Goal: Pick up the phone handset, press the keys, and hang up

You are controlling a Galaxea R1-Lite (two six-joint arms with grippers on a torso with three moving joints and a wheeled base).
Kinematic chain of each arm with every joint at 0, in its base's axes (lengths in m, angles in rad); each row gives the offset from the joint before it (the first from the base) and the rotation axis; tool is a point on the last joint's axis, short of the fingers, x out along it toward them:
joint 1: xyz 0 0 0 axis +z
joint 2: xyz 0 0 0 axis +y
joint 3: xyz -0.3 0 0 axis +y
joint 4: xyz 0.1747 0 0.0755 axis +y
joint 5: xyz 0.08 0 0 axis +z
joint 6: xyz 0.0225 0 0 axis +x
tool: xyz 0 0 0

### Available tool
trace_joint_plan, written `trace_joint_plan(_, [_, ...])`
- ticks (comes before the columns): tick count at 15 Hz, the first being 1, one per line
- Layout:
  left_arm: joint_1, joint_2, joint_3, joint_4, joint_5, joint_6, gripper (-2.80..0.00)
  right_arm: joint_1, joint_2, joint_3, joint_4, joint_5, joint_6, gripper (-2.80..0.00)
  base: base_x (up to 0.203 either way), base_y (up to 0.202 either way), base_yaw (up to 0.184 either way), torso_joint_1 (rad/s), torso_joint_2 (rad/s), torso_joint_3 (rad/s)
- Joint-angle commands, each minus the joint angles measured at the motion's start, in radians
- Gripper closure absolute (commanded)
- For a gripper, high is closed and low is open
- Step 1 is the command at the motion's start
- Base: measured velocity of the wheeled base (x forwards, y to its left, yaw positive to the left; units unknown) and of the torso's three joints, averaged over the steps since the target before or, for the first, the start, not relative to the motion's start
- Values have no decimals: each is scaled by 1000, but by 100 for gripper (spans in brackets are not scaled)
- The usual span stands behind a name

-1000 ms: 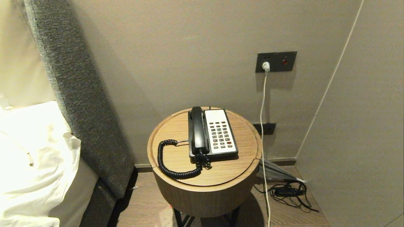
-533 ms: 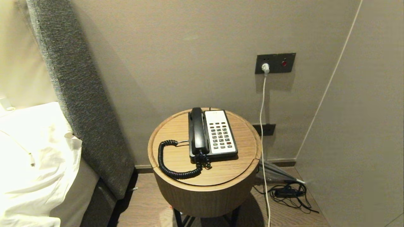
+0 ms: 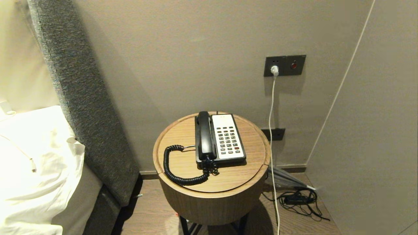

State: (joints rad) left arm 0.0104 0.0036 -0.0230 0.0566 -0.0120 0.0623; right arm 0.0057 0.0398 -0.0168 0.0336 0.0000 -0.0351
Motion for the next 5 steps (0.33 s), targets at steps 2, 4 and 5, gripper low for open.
trace_joint_plan(2, [0, -1, 0, 0, 0, 1, 0, 0, 2, 0, 0, 0, 4, 0, 0, 0, 0, 0, 0, 0])
trace_joint_plan(4, [0, -1, 0, 0, 0, 1, 0, 0, 2, 1, 0, 0, 1, 0, 0, 0, 0, 0, 0, 0])
trace_joint_plan(5, [0, -1, 0, 0, 0, 1, 0, 0, 2, 0, 0, 0, 3, 0, 0, 0, 0, 0, 0, 0])
